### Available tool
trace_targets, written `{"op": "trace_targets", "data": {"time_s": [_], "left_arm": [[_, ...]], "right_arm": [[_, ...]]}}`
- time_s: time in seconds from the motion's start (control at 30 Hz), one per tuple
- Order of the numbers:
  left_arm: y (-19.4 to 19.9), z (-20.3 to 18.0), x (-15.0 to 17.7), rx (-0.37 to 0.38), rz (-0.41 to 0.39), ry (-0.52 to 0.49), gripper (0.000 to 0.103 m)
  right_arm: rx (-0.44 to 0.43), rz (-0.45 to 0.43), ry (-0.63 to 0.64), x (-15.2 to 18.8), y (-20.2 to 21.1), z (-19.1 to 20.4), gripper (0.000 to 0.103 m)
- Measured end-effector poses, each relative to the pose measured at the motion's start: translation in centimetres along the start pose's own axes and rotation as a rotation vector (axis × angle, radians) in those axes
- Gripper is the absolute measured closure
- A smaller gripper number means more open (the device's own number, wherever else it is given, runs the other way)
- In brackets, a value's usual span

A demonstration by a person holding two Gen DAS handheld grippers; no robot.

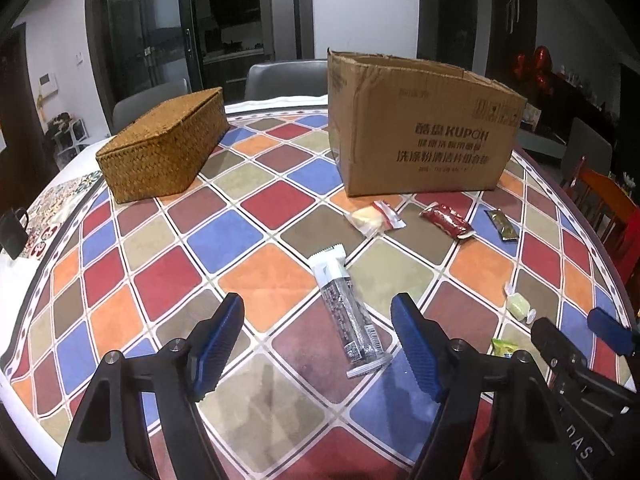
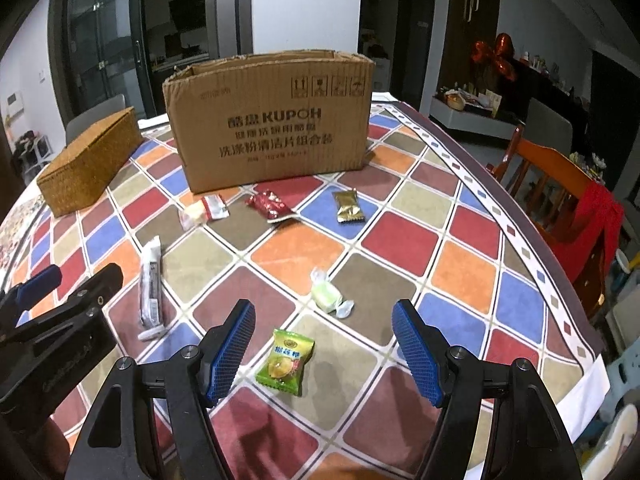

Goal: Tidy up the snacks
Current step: 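Grasp the clear stick snack with the left tool while the right tool grasps the green candy packet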

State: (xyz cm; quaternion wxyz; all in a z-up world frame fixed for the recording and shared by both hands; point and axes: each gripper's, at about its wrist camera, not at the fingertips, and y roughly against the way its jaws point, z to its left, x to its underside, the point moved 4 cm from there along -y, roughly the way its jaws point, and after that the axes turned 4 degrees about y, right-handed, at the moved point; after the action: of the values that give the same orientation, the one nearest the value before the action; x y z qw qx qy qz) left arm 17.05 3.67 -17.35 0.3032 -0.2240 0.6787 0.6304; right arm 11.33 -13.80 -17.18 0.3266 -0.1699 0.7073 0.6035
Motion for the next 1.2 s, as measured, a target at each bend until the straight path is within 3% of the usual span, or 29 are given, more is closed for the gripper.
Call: {"op": "trace_targets", "data": {"time_s": [0.47, 0.67, 1.2], "left_arm": [[-2.0, 0.0, 0.9, 0.004, 0.033, 0.001, 0.03], [-2.6, -0.2, 1.1, 0.004, 0.041, 0.0, 0.035], [-4.8, -1.1, 1.6, 0.011, 0.084, 0.008, 0.04]], "right_arm": [[0.003, 0.063, -0.02, 2.0, -2.0, 1.1, 0.031], [0.0, 0.086, -0.031, 2.5, -2.6, 1.4, 0.032], [-0.014, 0.135, -0.05, 3.2, -4.1, 1.2, 0.052]]}}
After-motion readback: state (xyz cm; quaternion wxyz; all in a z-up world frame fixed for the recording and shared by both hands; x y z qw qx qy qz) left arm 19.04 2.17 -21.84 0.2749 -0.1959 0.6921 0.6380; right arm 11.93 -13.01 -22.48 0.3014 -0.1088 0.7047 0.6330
